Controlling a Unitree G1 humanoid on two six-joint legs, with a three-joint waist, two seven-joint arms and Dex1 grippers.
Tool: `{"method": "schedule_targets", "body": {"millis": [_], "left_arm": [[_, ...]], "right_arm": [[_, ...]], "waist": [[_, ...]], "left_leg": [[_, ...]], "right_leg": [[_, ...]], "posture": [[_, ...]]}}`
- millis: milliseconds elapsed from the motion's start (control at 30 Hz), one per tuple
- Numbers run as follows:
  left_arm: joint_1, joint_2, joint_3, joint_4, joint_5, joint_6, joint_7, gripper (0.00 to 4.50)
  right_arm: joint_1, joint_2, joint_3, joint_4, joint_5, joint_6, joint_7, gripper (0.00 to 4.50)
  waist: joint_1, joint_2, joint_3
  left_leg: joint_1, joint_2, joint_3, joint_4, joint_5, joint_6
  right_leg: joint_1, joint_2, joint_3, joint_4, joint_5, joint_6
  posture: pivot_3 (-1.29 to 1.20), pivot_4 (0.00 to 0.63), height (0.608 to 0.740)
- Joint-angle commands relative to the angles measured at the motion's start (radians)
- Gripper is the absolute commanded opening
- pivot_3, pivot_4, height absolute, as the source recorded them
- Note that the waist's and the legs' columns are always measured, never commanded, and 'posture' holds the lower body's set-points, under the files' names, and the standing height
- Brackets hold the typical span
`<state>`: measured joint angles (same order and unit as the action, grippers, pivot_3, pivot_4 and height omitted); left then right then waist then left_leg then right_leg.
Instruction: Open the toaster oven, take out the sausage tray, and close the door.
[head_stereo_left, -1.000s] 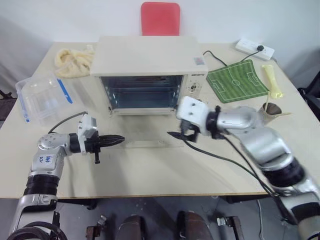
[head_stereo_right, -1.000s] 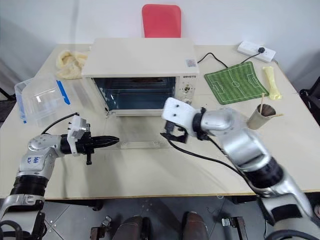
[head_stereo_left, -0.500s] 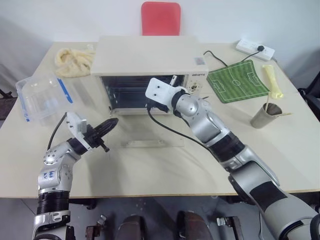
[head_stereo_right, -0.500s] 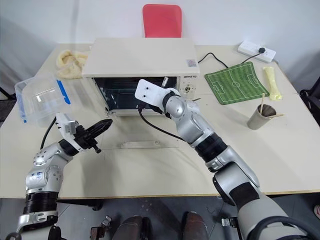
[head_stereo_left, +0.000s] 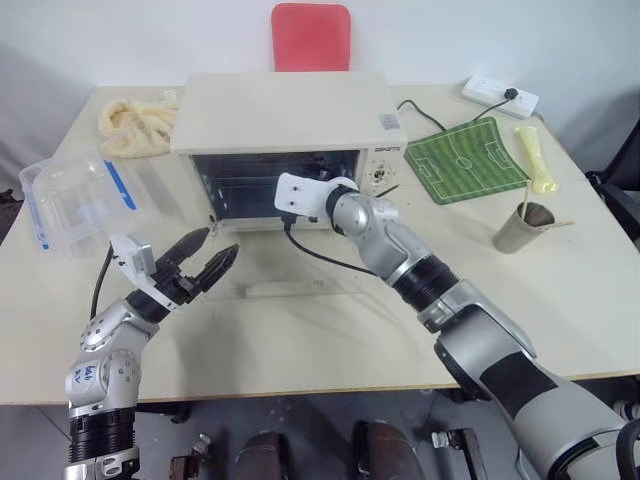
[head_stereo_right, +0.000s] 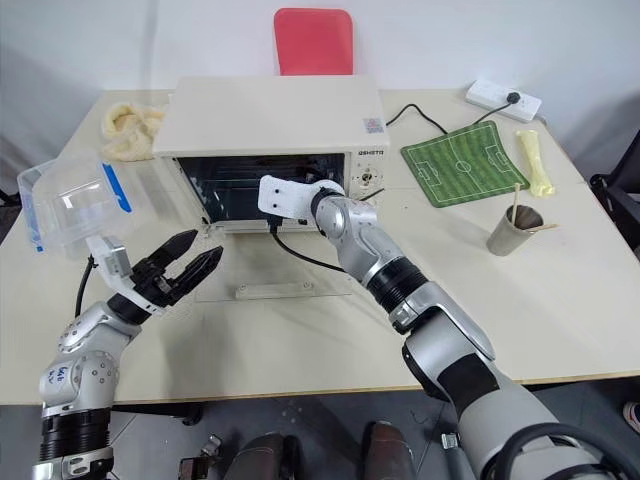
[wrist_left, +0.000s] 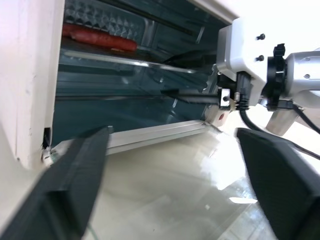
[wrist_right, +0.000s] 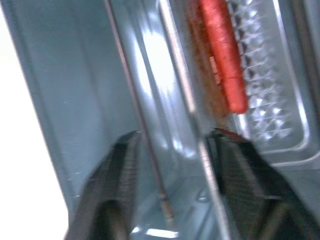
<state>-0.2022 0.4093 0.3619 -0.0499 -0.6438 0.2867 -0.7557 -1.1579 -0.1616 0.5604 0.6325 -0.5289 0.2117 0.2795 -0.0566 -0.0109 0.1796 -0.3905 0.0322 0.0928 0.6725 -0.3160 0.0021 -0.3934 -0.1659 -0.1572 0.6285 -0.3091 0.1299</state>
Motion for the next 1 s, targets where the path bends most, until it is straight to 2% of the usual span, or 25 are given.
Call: {"method": "schedule_targets", "body": {"millis": [33, 100, 133, 467, 600, 700, 1000], "left_arm": [[0.010, 0.013, 0.007, -0.045, -0.029, 0.004, -0.007, 4.50], [0.006, 0.010, 0.002, -0.042, -0.024, 0.003, -0.006, 4.50], [0.004, 0.009, 0.000, -0.041, -0.023, 0.003, -0.005, 4.50], [-0.027, 0.009, -0.016, -0.009, -0.012, -0.004, -0.009, 4.50], [-0.030, 0.009, -0.018, -0.003, -0.009, -0.009, -0.011, 4.50], [-0.035, 0.010, -0.020, 0.004, -0.009, -0.012, -0.012, 4.50], [-0.041, 0.012, -0.021, 0.011, -0.009, -0.018, -0.010, 4.50]], "right_arm": [[-0.014, 0.013, 0.002, -0.007, -0.032, -0.035, -0.018, 0.90], [-0.007, 0.014, -0.007, -0.018, -0.040, -0.040, -0.020, 0.23], [-0.005, 0.015, -0.011, -0.023, -0.043, -0.043, -0.020, 0.03], [0.016, 0.019, -0.025, -0.089, -0.034, -0.062, 0.055, 0.03], [0.024, 0.022, -0.031, -0.100, -0.040, -0.061, 0.075, 1.06], [0.025, 0.025, -0.037, -0.102, -0.042, -0.064, 0.082, 2.08], [0.014, 0.005, -0.004, -0.098, -0.120, -0.104, 0.027, 2.08]], "waist": [[0.000, 0.000, 0.000], [0.000, 0.000, 0.000], [0.000, 0.000, 0.000], [-0.001, 0.000, 0.000], [-0.004, 0.000, 0.000], [-0.003, 0.000, 0.000], [0.000, 0.000, 0.000]], "left_leg": [[0.000, 0.000, 0.000, 0.000, 0.000, 0.000], [0.000, 0.000, 0.000, 0.000, 0.000, 0.000], [0.001, 0.000, 0.000, -0.001, 0.000, 0.000], [0.001, 0.000, 0.000, -0.003, 0.000, 0.000], [0.002, 0.000, 0.000, -0.006, 0.000, 0.000], [0.002, 0.000, 0.000, -0.006, 0.000, -0.001], [0.002, 0.000, 0.000, -0.005, 0.000, -0.001]], "right_leg": [[0.000, 0.000, 0.000, 0.000, 0.000, 0.000], [0.000, 0.000, 0.000, 0.000, 0.000, 0.000], [0.000, 0.000, 0.000, 0.000, 0.000, 0.000], [0.000, 0.000, 0.000, -0.001, 0.000, 0.000], [0.000, 0.000, 0.000, -0.001, 0.000, 0.000], [-0.001, 0.000, 0.000, -0.001, 0.000, 0.000], [0.000, 0.000, 0.000, -0.001, 0.000, 0.000]], "posture": [[0.00, 0.150, 0.740], [0.00, 0.150, 0.740], [0.00, 0.150, 0.740], [0.00, 0.150, 0.740], [0.00, 0.150, 0.740], [0.00, 0.150, 0.740], [0.00, 0.150, 0.740]]}}
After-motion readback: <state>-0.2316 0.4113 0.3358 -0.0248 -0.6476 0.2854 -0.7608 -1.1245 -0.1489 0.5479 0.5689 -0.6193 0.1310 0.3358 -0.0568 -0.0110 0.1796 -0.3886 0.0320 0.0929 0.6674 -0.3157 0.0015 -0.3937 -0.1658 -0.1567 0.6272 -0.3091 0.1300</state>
